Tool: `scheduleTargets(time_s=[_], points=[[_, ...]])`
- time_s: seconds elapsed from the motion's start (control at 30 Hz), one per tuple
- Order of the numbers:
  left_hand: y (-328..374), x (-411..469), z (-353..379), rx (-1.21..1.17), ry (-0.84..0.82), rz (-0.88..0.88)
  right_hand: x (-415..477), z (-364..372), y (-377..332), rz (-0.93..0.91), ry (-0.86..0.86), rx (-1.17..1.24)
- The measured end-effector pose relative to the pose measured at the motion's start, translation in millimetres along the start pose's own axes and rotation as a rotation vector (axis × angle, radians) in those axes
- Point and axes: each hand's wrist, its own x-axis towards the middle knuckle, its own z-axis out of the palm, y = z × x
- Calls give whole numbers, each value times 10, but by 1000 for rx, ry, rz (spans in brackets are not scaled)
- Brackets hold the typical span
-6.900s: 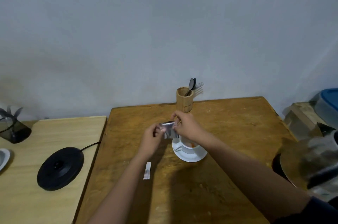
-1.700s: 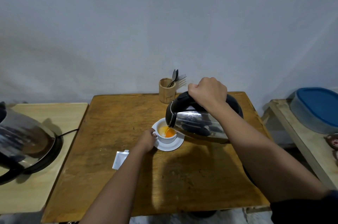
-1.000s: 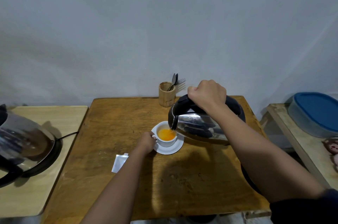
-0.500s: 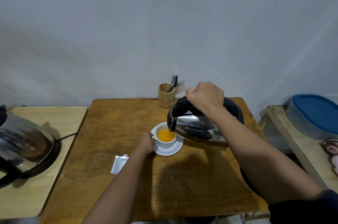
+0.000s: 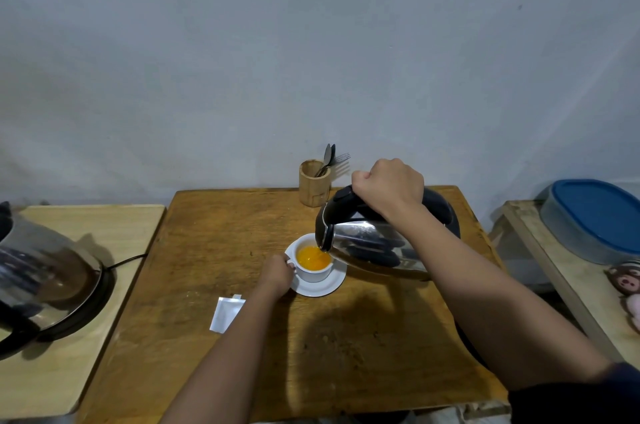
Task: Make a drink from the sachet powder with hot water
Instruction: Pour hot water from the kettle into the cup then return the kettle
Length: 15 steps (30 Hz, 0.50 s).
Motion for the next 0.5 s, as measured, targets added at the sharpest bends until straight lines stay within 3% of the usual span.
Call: scheduleTargets(time_s=[0.5], points=[[6, 2, 7, 41, 5, 18, -11, 11, -12, -11, -2, -5]])
